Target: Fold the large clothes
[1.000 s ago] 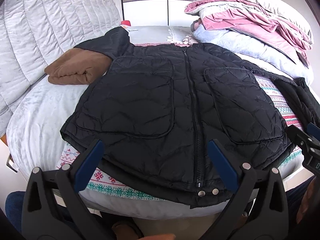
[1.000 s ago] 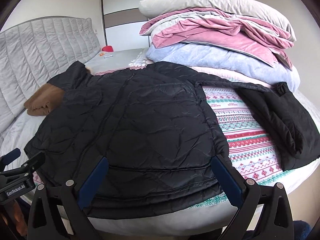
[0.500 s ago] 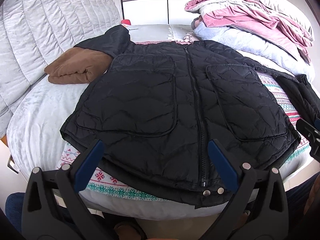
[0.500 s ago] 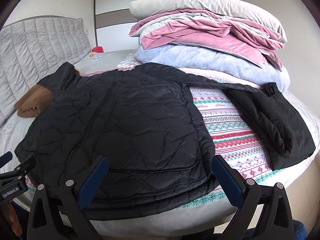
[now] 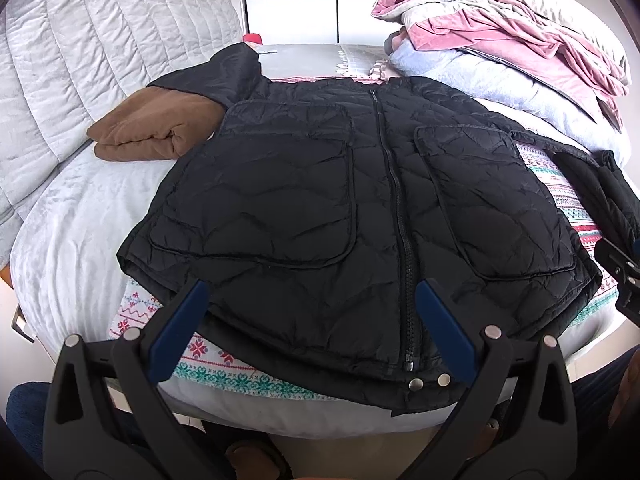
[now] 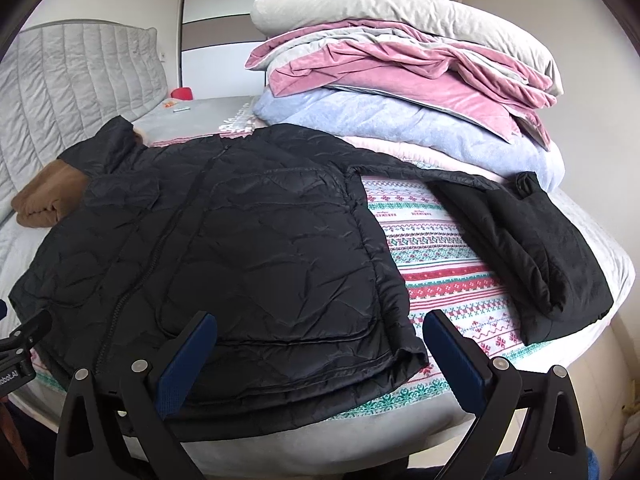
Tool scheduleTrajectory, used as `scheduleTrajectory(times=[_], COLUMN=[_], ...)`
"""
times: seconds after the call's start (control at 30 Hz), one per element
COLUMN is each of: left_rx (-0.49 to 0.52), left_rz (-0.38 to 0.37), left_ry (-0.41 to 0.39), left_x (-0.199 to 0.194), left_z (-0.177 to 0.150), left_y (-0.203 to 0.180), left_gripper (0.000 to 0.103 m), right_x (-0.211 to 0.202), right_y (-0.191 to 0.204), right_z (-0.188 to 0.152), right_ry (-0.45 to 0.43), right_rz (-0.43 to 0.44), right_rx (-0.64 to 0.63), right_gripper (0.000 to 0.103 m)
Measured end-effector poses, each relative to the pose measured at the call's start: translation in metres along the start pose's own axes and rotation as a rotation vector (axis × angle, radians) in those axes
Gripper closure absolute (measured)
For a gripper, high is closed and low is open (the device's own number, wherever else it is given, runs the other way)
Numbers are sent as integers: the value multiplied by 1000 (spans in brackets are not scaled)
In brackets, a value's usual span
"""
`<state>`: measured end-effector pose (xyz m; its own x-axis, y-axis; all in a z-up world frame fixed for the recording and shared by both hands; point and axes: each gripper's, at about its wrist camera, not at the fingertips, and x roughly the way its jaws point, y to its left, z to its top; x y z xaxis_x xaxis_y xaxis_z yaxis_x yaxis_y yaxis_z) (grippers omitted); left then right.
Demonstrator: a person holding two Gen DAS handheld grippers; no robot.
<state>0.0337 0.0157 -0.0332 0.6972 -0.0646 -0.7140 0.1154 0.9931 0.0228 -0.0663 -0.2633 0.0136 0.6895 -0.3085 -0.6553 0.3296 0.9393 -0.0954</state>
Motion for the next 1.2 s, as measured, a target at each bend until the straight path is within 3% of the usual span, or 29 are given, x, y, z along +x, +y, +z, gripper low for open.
scheduleTrajectory(times=[1.2], left_rx=[-18], left_rz=[4], left_ry=[23], left_x=[7], left_z=[-1], left_y=[1], left_gripper=[0], right_x=[8], right_y=[-7], right_z=[2], right_ry=[36], right_rz=[-24], right_rx=[3], right_gripper=[0])
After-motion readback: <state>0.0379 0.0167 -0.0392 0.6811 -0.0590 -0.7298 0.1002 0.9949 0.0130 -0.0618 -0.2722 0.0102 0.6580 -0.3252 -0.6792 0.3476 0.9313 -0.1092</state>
